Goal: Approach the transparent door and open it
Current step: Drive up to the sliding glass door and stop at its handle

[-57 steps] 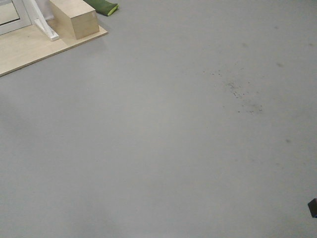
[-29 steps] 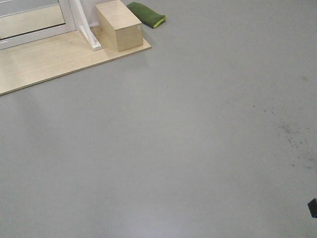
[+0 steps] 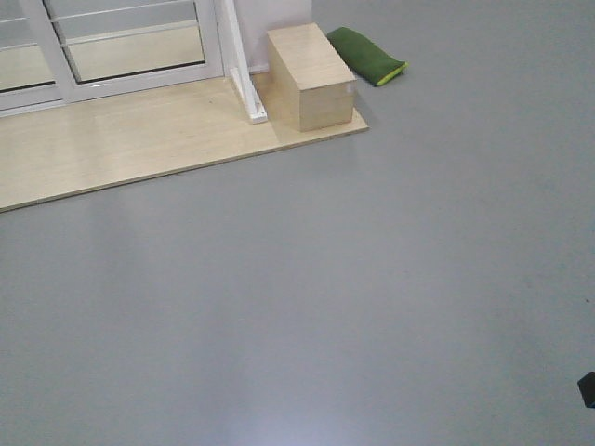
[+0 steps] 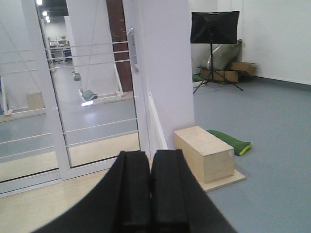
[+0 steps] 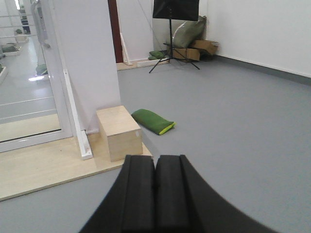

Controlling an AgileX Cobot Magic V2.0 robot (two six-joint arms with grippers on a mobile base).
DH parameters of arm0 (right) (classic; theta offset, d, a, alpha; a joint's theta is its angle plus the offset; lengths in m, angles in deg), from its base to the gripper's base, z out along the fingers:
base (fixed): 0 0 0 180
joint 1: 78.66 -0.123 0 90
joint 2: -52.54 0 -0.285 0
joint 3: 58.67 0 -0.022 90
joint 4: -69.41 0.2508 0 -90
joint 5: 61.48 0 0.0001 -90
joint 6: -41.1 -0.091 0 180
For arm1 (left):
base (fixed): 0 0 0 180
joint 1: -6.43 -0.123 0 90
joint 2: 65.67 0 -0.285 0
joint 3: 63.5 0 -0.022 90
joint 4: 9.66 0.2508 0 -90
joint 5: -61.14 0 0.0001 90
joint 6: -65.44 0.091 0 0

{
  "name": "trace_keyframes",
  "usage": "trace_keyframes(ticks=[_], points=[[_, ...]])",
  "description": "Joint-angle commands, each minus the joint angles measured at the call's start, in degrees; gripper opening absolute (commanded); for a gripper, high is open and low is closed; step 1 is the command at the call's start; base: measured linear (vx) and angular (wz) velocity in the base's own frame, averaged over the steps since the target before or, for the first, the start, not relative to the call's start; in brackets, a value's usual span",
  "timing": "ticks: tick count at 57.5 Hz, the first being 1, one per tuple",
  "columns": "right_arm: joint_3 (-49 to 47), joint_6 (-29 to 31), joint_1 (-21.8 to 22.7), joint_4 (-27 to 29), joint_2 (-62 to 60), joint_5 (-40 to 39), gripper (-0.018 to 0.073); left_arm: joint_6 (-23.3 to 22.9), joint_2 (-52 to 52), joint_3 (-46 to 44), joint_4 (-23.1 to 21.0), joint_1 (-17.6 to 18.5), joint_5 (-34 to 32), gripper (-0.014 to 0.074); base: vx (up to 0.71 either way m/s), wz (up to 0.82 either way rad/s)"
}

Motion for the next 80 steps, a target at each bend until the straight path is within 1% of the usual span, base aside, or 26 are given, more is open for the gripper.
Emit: trace_keyframes(ticks=[1,50,80], points=[[0.3,0.5,0.3,-0.1,-0.9,-4.8,-0.0006,-0.1,-0.9,0.5,-0.2,0.2,-4.2,-0.0006,0.57,0.35],[0.3,0.5,0.3,-0.1,-0.9,-4.8,-0.0006,-0.1,-0.9,0.5,-0.2,0.2,-4.2,-0.0006,0.56,0.32],[0.3,0.5,0.3,-0.1,-0.9,-4.8,-0.0006,-0.1,-0.9,0.5,-0.2,0.2,-4.2,-0.0006,0.52,0.13]])
